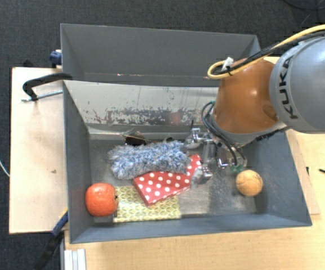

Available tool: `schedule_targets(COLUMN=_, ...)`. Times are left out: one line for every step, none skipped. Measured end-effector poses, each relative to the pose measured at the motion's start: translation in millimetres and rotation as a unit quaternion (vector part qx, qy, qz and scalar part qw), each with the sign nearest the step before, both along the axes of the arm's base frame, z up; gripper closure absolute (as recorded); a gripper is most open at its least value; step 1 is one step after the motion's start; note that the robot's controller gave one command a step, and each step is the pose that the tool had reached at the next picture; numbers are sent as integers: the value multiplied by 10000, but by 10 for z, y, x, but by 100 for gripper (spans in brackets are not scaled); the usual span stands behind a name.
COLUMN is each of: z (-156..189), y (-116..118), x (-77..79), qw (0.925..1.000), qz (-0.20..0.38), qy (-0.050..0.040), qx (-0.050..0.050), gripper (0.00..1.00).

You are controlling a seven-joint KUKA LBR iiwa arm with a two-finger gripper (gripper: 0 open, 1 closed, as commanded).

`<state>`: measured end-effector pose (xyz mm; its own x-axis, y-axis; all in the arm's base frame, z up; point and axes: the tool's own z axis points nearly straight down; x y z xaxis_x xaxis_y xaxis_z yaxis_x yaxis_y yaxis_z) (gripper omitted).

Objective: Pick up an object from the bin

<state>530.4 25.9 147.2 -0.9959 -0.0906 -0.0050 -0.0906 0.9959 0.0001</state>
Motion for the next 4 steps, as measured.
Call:
schedule_targets(z=-130, y=256, x=48, qw=9993, qz=371, qy=51, qx=8, gripper=0)
schedule_targets(z=188, y=169, x=28, qw=9942, qz=1073, qy=-4, qx=1, gripper=0)
schedule_targets(z=206, y=91, x=-9, qw=9939, qz=1104, qy=-68, qx=-11, gripper=0)
schedule_targets(z=-303, y=202, x=-39, qw=9998, qz=182, qy=9, qx=2, gripper=0)
